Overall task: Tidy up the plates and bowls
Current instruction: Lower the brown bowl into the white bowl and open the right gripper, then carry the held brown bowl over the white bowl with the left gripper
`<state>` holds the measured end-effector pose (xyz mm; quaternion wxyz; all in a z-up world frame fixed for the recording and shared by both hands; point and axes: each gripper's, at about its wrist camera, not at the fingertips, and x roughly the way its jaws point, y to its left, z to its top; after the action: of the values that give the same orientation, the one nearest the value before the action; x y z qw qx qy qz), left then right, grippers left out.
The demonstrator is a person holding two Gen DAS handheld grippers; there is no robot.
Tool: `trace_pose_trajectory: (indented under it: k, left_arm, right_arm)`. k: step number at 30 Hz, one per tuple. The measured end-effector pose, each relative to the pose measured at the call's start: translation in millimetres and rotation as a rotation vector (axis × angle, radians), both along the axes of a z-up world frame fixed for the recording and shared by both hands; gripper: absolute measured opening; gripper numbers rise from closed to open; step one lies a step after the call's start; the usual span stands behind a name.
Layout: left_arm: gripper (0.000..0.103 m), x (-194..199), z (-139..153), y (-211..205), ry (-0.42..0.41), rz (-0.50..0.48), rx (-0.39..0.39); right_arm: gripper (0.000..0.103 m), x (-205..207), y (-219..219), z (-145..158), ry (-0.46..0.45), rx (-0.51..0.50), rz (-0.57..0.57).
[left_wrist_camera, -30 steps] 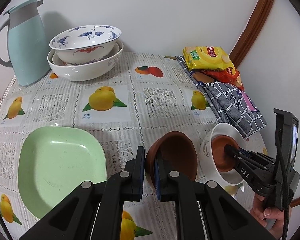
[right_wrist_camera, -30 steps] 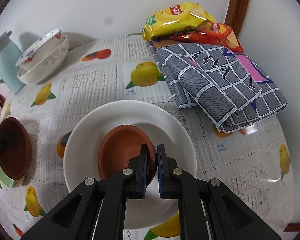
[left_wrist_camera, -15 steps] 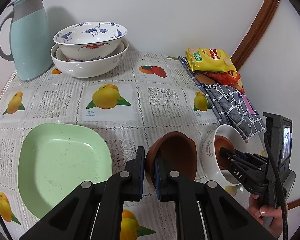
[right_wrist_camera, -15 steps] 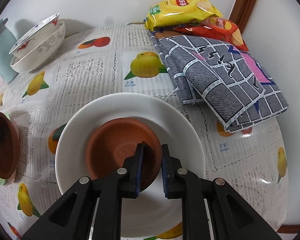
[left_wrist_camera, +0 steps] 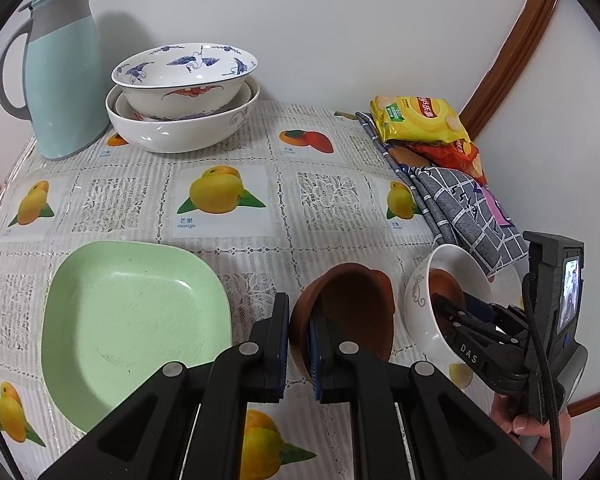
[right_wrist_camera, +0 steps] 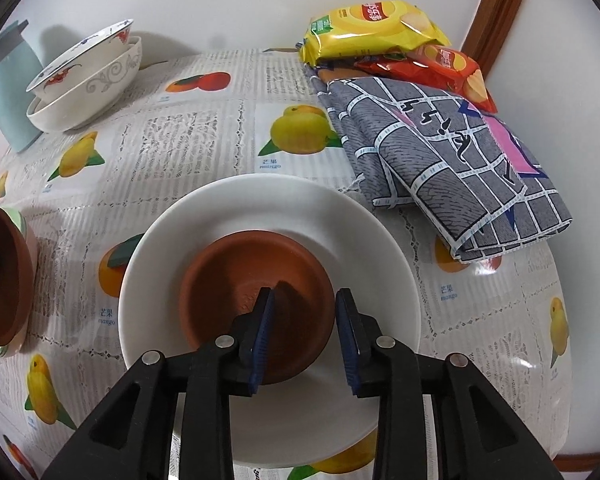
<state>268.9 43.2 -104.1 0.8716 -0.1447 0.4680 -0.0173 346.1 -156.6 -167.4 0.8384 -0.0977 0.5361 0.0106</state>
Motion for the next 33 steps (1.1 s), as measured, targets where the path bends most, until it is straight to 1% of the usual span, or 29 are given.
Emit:
trace_pose_trajectory:
  k: [1,3,5,8,12,18,21,26,33]
  left_arm:
    - [0.009,-1,0,0,-0.001,0.002,0.001]
    - [0.009,-2,2,0,-0.003,0.009,0.002]
    - [0.009,-3,3,-1,-0.005,0.006,0.006]
    - [0.009,-4,7,-4,-0.011,0.005,0.012]
    - [0.009,-5,10,-8,-0.015,0.003,0.020]
    - [0.009,-7,16,-13,-0.018,0.001,0.026]
    - [0.009,-8,20,-18,-0.021,-0.006,0.025]
    - [0.009,-7,27,-27,-0.030,-0.015,0.036]
    - [0.009,-3,33,-49,-0.043,-0.051,0.036]
  right_arm:
    - [0.034,0,0,1,-0.007,0.000,0.002]
    - [0.044,-1,-1,6,-0.028,0.011,0.001]
    - [0.047,-3,-4,8,-0.036,0.035,0.003]
    - [0.047,-5,-6,9,-0.041,0.060,0.000]
    - [0.047,-8,-7,12,-0.051,0.067,0.000]
    - [0.047,-14,-13,22,-0.073,0.116,-0.004]
    - [0.047,-18,-17,32,-0.090,0.146,-0.004]
    - [0.047,-29,-22,52,-0.136,0.162,-0.002]
    - [0.047,-43,-41,76,-0.196,0.189,-0.023]
